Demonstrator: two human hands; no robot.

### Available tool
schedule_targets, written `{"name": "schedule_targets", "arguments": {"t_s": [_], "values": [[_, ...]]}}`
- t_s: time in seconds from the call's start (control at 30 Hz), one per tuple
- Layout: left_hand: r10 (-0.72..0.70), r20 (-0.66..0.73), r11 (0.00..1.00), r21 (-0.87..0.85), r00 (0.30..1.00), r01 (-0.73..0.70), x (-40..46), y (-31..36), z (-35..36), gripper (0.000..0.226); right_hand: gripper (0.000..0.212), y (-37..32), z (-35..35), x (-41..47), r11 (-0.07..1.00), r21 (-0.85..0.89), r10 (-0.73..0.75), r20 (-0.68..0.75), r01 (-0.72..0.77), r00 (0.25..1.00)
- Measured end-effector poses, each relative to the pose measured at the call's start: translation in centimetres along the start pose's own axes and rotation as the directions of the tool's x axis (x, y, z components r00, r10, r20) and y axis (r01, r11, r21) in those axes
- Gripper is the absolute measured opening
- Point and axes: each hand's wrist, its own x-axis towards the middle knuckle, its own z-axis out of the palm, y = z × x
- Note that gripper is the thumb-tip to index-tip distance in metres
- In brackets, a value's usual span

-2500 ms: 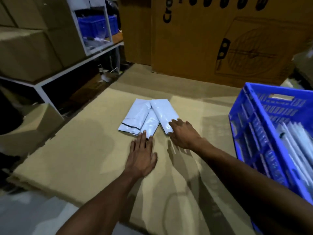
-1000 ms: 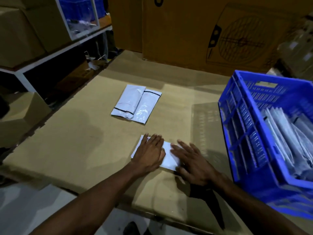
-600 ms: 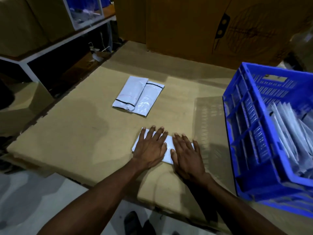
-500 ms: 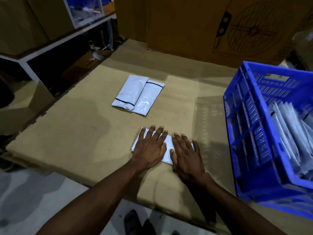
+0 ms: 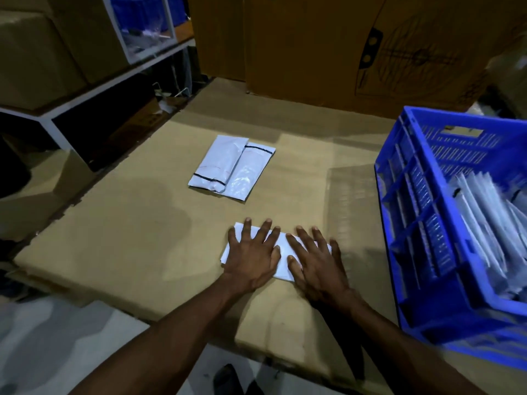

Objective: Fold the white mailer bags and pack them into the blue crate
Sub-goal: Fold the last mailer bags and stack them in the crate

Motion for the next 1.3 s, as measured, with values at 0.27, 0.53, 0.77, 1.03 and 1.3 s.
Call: {"name": "schedule_targets", "arguments": {"t_s": [0.27,0.53,0.77,1.03,1.3], "values": [[-0.035,-0.014,0.999,0.031,0.999,0.035,-0.3,0.6,-0.2,0.058,0.058,2.0,-0.1,-0.9,0.996,0.080,0.041,0.004,-0.041,0.999],[0.182,0.036,0.978,-0.112,0.983,-0.177,0.2,2.2,-0.3,0.055,0.061,2.0,-0.3,-0.8,0.999,0.039,0.023,0.059,-0.026,0.998],[0.182,0.040,0.974,-0.142,0.982,-0.175,0.0,1.6,-0.2,0.056,0.060,1.8,-0.7,-1.0,0.999,0.013,0.036,0.054,-0.036,0.998],[-0.004,0.021,0.984,-0.179,1.000,0.008,-1.8,-2.5,-0.6,0.057,0.066,1.7,-1.3,-1.2,1.000,-0.007,0.011,0.138,-0.010,0.990],[-0.005,0.093,0.987,-0.158,0.996,0.020,-1.9,-2.7,-0.7,0.060,0.072,-5.0,-3.0,2.2,0.983,0.106,-0.157,0.091,0.147,0.983]]}}
